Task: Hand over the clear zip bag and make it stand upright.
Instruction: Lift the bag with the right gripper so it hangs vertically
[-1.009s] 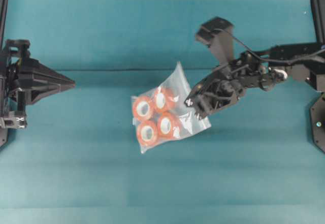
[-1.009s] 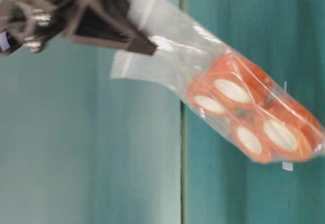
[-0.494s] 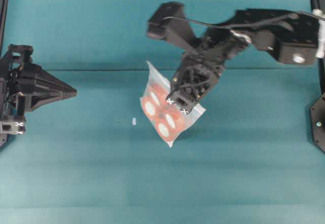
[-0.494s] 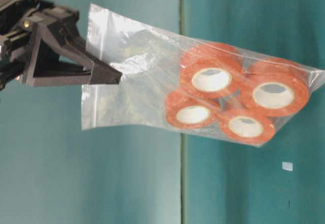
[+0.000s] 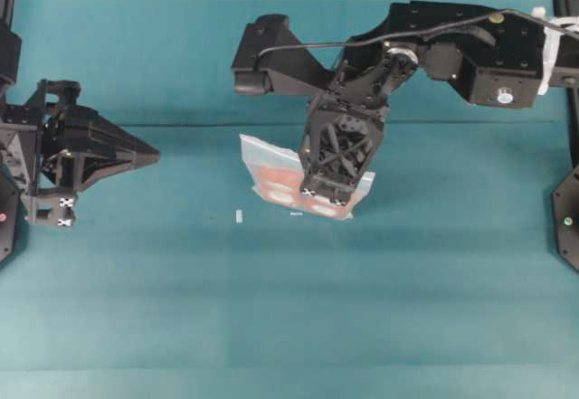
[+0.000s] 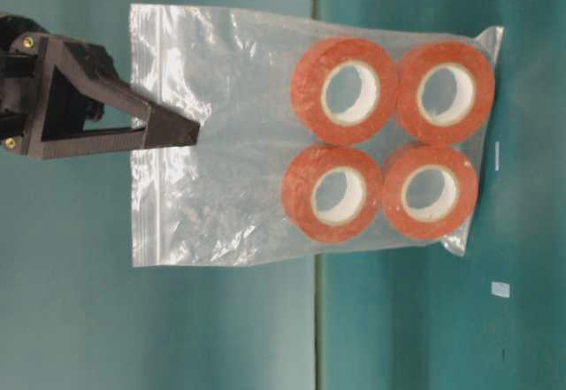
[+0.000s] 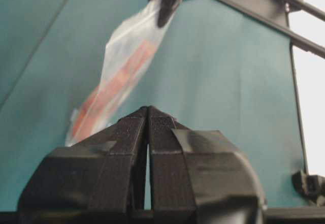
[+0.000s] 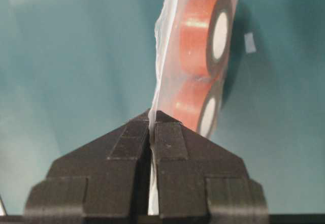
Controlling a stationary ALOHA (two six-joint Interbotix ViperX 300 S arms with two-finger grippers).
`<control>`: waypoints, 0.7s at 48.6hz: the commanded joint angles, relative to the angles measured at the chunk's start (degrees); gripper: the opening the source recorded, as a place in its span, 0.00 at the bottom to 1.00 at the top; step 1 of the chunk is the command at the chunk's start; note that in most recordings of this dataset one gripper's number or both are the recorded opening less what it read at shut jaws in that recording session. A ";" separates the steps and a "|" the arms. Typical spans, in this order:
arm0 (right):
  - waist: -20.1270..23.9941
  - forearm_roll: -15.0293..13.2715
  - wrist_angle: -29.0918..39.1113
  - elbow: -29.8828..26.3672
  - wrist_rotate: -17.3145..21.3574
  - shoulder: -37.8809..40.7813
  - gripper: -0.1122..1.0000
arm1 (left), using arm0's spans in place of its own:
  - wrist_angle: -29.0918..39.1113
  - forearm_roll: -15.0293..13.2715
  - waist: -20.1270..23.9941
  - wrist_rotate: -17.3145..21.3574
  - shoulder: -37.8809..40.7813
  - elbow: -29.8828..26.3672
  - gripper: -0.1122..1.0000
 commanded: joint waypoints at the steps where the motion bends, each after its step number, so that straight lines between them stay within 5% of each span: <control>1: 0.18 0.09 0.00 -1.49 -0.97 -0.88 0.12 | -0.97 0.18 -0.09 -0.26 -0.09 -1.76 0.09; 13: 0.18 -0.97 -0.26 -1.49 -2.81 -0.79 0.12 | -1.32 0.18 0.09 0.26 0.79 -1.76 0.10; 19: 0.18 -2.20 0.00 -1.49 -5.89 -0.79 0.12 | -1.14 0.18 0.09 0.70 1.14 -1.41 0.19; 34: 0.79 -2.55 0.88 -1.49 -13.45 -0.79 0.12 | 1.14 0.26 -0.18 13.45 1.85 -0.18 0.91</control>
